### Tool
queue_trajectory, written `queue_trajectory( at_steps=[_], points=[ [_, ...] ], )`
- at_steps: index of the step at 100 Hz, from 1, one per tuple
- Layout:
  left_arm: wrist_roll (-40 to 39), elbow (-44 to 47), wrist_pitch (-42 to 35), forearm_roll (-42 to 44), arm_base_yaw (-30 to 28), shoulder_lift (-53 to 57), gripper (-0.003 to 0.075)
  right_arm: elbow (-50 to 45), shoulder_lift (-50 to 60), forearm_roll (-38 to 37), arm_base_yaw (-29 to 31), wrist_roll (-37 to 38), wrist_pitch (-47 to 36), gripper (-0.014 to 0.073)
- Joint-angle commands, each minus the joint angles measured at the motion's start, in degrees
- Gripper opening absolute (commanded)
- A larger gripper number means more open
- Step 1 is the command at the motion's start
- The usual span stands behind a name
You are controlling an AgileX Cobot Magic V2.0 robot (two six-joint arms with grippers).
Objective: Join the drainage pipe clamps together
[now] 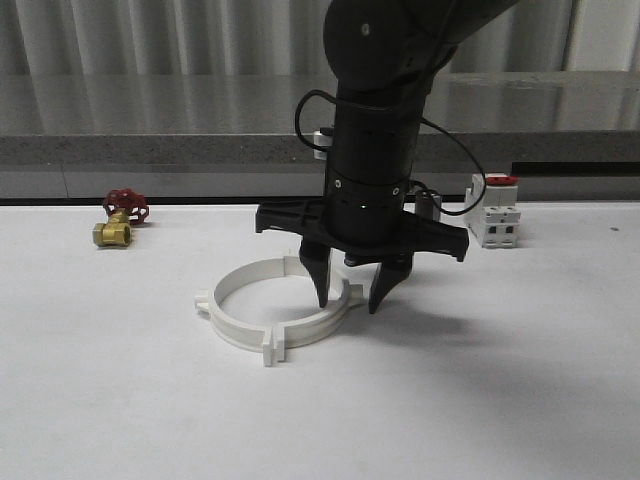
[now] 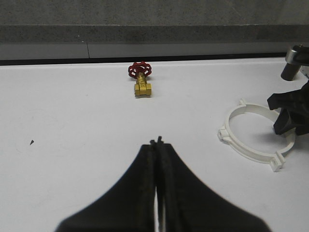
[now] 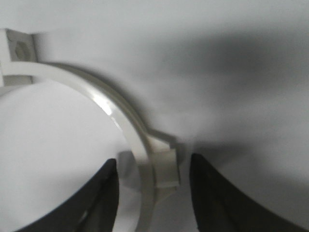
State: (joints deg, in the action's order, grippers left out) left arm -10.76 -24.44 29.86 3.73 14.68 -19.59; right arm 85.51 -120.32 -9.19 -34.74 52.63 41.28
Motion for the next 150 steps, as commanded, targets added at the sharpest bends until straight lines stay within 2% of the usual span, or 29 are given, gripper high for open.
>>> queue_trajectory(
  at_steps=[1, 30, 67, 92, 126, 150],
  points=[
    [0.08, -1.65, -4.2, 0.13, -0.23, -0.34, -0.002, 1.78, 3.43, -0.64, -0.06, -1.68, 0.11, 0.0371],
    [0.08, -1.65, -4.2, 0.13, -0.23, -0.34, -0.002, 4.92, 8.22, -0.64, 0.67, -10.28, 3.1, 0.0371],
    [0.08, -1.65, -4.2, 0.13, -0.23, -0.34, -0.002, 2.61, 22.08, -0.63, 5.02, -24.8, 5.37, 0.0371],
    [0.08, -1.65, -4.2, 0.13, -0.23, -0.34, -0.002, -11.59, 37.47, -4.7, 10.34, -26.24, 1.68, 0.0371],
    [0.08, -1.65, -4.2, 0.13, -0.23, -0.34, -0.002, -33.26, 62.26, -8.15, 24.77, -26.24, 0.29, 0.0363],
    [0.08, -1.65, -4.2, 0.13, -0.23, -0.34, -0.002, -43.64, 78.88, -9.3, 26.4, -26.24, 3.02, 0.0353]
  ],
)
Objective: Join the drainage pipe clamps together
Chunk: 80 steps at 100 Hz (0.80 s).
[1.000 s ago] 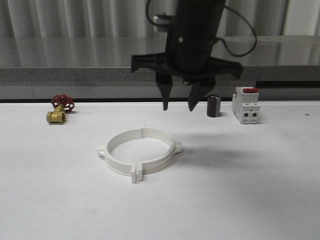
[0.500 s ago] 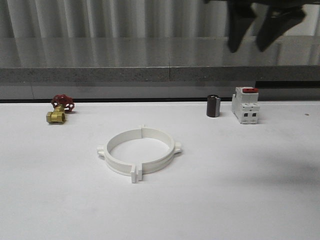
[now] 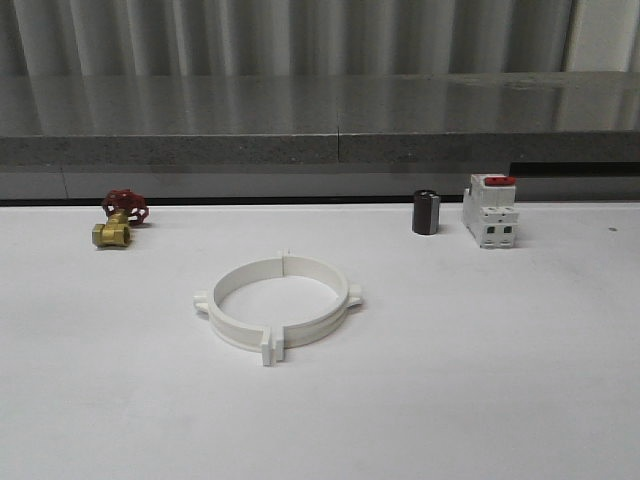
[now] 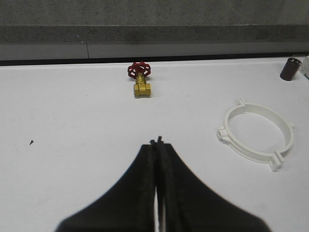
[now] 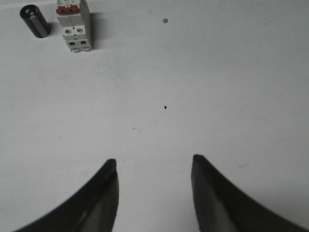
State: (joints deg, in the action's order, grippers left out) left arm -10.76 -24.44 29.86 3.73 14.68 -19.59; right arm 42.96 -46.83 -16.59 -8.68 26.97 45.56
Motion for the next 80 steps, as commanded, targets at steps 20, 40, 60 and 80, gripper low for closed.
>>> queue_trajectory(
  at_steps=[20, 40, 60, 80],
  points=[
    [0.08, -1.65, -4.3, 0.13, -0.23, -0.34, -0.002, -6.06, 16.7, -2.2, 0.34, -0.58, 4.18, 0.0038],
    [0.08, -1.65, -4.3, 0.13, -0.23, -0.34, -0.002, -7.02, 22.76, -2.96, 0.34, -0.58, 4.11, -0.0118],
    [0.08, -1.65, -4.3, 0.13, -0.23, -0.34, -0.002, -7.02, 23.24, -2.88, 0.34, -0.58, 5.84, -0.0118],
    [0.08, -1.65, -4.3, 0.13, -0.23, -0.34, -0.002, -7.02, 23.24, -3.02, 0.34, -0.58, 5.78, -0.0118]
  ],
)
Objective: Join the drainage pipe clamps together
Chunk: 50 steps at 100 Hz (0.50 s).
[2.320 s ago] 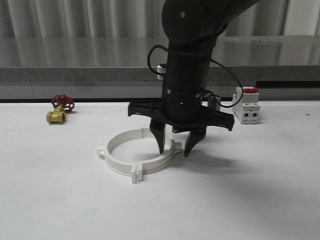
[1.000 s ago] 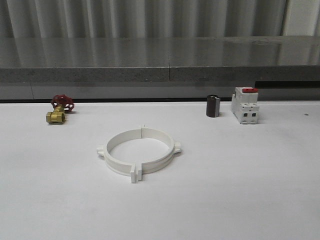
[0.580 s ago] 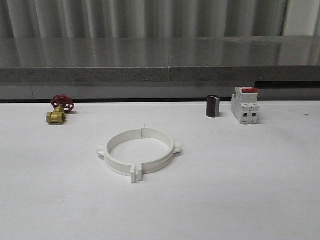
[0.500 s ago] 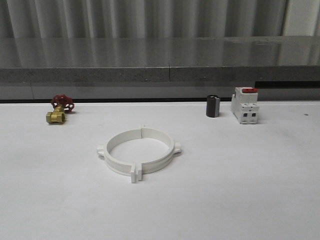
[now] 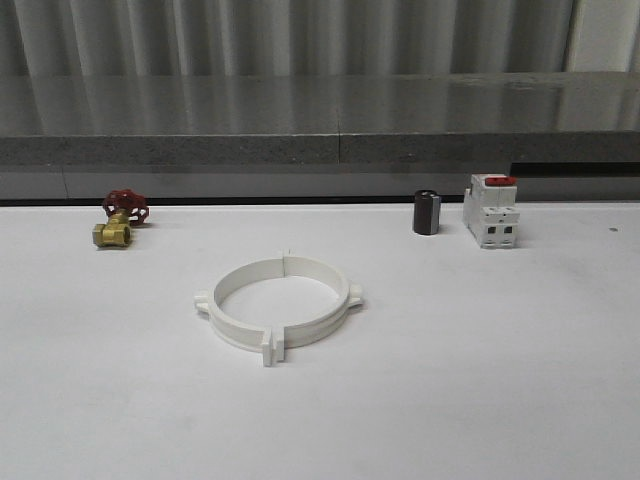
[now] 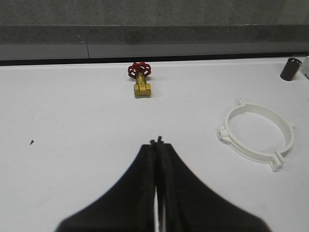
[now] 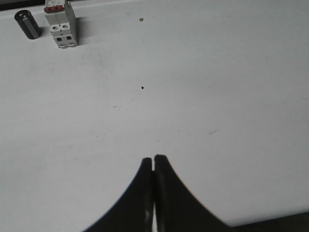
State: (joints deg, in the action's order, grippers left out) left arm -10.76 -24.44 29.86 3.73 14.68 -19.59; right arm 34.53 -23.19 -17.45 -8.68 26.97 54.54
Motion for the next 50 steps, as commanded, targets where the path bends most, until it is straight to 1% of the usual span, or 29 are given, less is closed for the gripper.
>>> queue_trajectory(
  at_steps=[1, 31, 38, 50],
  points=[
    [0.08, -1.65, -4.3, 0.13, -0.23, -0.34, -0.002, 1.42, -0.4, -2.24, 0.34, -0.58, -3.2, -0.0118],
    [0.08, -1.65, -4.3, 0.13, -0.23, -0.34, -0.002, 0.26, -0.37, -2.54, 0.34, -0.58, -4.14, -0.0118],
    [0.08, -1.65, -4.3, 0.13, -0.23, -0.34, -0.002, -1.59, 0.37, -2.54, 0.34, -0.58, -6.6, -0.0118],
    [0.08, -1.65, -4.3, 0.13, -0.23, -0.34, -0.002, -5.93, 3.43, -2.42, 0.41, -0.58, -13.15, -0.0118]
  ],
)
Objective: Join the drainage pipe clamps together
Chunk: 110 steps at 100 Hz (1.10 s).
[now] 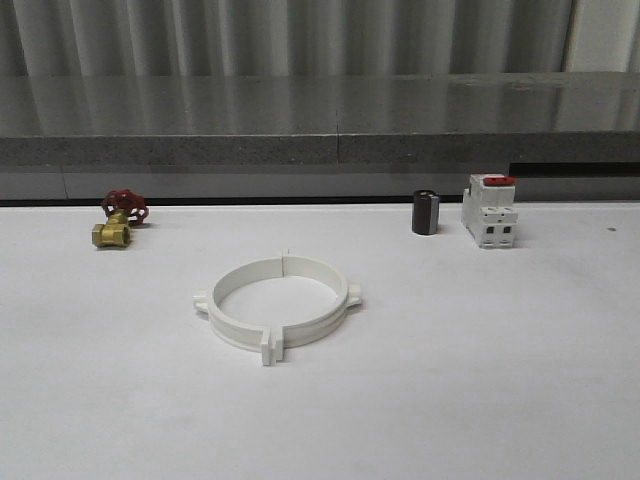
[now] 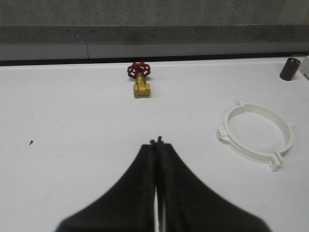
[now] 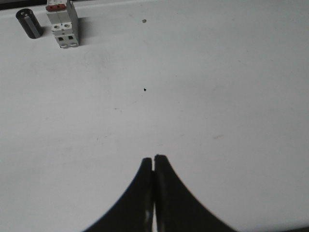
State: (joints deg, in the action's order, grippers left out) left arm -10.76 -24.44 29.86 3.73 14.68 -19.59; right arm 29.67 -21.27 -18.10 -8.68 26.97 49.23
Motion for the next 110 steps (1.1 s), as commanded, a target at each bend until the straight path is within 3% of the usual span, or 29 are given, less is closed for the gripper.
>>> queue_trajectory(
  at_steps=[1, 13, 33, 40, 53, 72, 110],
  points=[
    [0.08, -1.65, -4.3, 0.13, -0.23, -0.34, -0.002, -1.58, 1.74, -1.77, 0.41, -0.58, -8.14, -0.0118],
    [0.08, -1.65, -4.3, 0.13, -0.23, -0.34, -0.002, -5.8, 6.52, 1.11, 2.65, -3.08, -12.98, -0.0118],
    [0.08, -1.65, -4.3, 0.13, -0.23, -0.34, -0.002, -13.4, 14.88, 15.31, 10.82, -21.57, -24.37, -0.0118],
    [0.08, -1.65, -4.3, 0.13, -0.23, -0.34, -0.002, -16.54, 17.29, 19.5, 13.02, -24.77, -28.64, -0.0118],
    [0.08, -1.65, -4.3, 0.13, -0.23, -0.34, -0.002, -21.59, 21.72, 23.62, 15.15, -24.89, -33.07, -0.0118],
    [0.08, -1.65, -4.3, 0.13, -0.23, -0.45, -0.002, -26.94, 23.03, 24.01, 14.82, -24.41, -38.82, -0.0118],
    [0.08, -1.65, -4.3, 0.13, -0.23, -0.45, -0.002, -30.35, 23.03, 19.77, 8.7, -21.13, -44.41, -0.0118]
  ],
)
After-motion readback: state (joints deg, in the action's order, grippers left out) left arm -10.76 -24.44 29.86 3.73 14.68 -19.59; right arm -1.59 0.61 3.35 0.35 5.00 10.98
